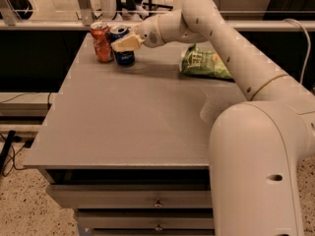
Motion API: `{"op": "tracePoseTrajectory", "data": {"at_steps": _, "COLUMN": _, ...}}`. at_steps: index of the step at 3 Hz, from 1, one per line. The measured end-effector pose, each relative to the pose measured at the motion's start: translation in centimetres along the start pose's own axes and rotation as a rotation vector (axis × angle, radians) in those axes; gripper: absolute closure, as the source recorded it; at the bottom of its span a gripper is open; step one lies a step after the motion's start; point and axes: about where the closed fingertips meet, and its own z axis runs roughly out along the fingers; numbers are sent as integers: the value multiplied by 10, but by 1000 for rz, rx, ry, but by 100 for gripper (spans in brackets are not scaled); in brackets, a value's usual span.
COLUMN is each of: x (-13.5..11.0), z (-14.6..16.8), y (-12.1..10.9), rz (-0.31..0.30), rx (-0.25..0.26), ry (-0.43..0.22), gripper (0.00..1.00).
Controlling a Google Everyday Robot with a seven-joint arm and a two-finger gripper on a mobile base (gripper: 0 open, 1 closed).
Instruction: Move pepsi can near coke can
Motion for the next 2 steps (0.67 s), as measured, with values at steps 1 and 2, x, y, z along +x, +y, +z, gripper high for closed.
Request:
{"op": "tracePoseTrajectory", "data": {"at_steps": 1, "x": 6, "z": 4, "y": 0, "rz": 33, "rx": -4, "ry": -7, "gripper": 43}}
{"op": "tracePoseTrajectory", "data": {"at_steps": 2, "x": 9, "z": 6, "y": 1, "rz": 49, "rx": -6, "ry": -10, "gripper": 20}}
